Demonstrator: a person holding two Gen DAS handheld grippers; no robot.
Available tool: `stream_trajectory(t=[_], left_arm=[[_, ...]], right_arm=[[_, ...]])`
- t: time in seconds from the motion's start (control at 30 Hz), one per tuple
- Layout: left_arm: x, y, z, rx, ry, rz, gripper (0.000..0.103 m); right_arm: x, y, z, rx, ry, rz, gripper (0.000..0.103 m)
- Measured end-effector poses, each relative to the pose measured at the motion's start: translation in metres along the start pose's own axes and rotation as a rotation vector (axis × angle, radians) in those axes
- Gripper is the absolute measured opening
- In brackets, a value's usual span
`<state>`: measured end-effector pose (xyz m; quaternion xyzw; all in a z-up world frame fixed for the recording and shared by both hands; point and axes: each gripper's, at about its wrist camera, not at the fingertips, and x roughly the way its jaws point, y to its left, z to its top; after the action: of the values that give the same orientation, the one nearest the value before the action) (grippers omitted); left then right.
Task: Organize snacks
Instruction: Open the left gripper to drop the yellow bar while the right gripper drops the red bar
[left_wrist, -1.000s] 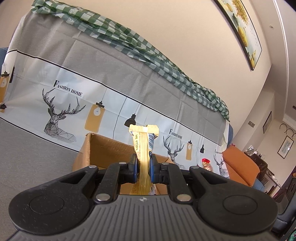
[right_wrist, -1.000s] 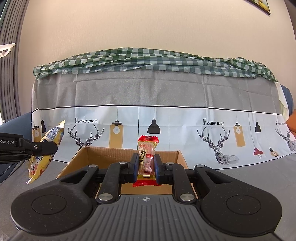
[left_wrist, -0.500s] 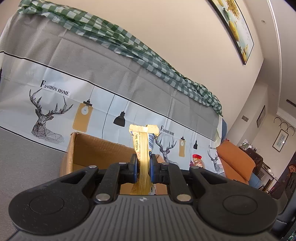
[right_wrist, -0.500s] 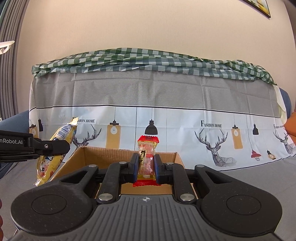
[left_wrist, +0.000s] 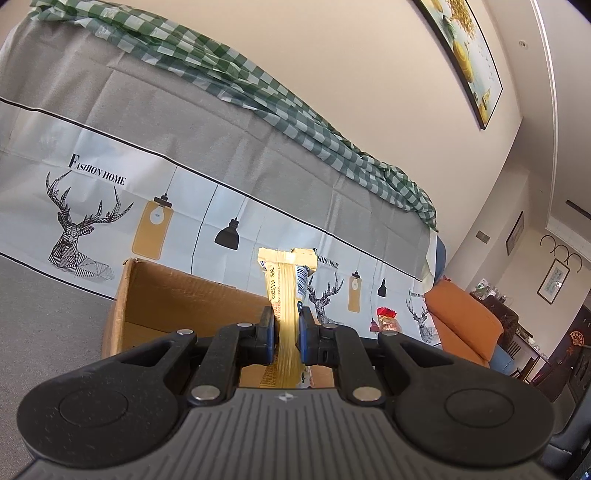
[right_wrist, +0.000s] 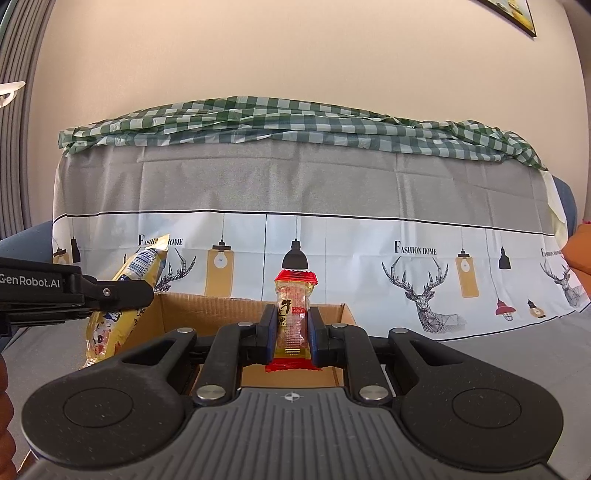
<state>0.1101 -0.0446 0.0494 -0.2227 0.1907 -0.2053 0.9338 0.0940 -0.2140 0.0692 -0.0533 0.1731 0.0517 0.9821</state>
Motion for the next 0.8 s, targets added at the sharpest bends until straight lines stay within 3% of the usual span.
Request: stream_trajectory(t=[0.27,0.43,0.47,0.57,0.6,0.73,0.8], left_arm=[[0.005,0.0,0.002,-0.031,0.0,-0.029,0.013],[0.005,-0.005,0.001,0.01,0.021,-0.065,0.014],[0.005,-0.005,0.001,0.01,0.026,-0.067,0.019],[0.001,-0.002,0.002,0.019,0.019,-0.055,0.035],[-0.002,-0.001,0.002,0.022,0.016,-0.05,0.035],[-0.017,0.005,0.0,0.038,0.019,-0.005,0.047],[-0.027,0.007,-0.002,0.057,0.024,0.023,0.047]], right_arm=[[-0.001,0.005,-0.001,-0.009,-0.003,0.016,0.018],[0.002,0.003,-0.002,-0.008,0.012,0.015,0.018],[0.004,0.003,-0.002,0.001,0.025,0.017,0.021],[0.006,0.004,-0.003,0.014,0.042,-0.002,0.07],[0.003,0.005,-0.003,0.011,0.029,-0.011,0.077],[-0.004,0.006,-0.004,0.019,0.03,-0.012,0.086],[-0.009,0.007,-0.004,0.017,0.02,-0.017,0.093]])
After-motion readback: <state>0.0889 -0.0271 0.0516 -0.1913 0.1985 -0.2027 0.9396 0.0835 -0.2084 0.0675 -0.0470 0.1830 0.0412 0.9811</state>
